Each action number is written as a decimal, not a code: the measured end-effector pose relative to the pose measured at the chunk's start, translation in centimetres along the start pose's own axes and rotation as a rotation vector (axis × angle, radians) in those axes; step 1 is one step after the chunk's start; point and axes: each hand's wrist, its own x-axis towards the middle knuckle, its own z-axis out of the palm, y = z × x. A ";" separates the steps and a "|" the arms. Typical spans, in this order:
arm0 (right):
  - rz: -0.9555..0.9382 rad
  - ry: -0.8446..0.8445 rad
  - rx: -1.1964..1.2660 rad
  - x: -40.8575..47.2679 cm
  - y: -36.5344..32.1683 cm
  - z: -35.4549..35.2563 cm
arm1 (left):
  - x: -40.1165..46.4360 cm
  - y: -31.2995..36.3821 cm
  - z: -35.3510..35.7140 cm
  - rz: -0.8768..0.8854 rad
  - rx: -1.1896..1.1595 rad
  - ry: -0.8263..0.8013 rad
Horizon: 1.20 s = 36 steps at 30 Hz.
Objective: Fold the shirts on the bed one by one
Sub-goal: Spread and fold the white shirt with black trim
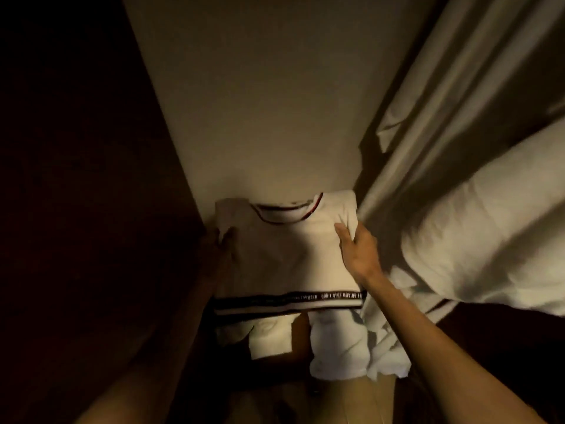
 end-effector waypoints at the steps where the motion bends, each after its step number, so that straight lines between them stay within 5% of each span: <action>1: 0.013 -0.019 0.017 0.3 2.0 1.8 | 0.5 -2.0 1.0 0.000 -0.004 0.031; 12: 0.397 -0.152 0.113 1.8 23.1 20.3 | 6.1 -25.1 11.8 -0.305 -0.030 0.027; 21: 0.219 -0.108 0.204 14.1 25.5 29.9 | 19.5 -30.1 14.0 -0.083 -0.111 0.171; 24: 0.352 -0.279 0.242 17.0 27.5 32.9 | 22.8 -33.1 15.8 -0.236 -0.161 0.187; 28: 0.587 -0.537 0.208 14.5 32.5 34.1 | 20.6 -39.0 17.1 -0.587 -0.196 0.000; 36: 0.496 -0.446 0.309 10.7 34.2 33.4 | 17.3 -40.9 17.0 -0.379 -0.068 0.137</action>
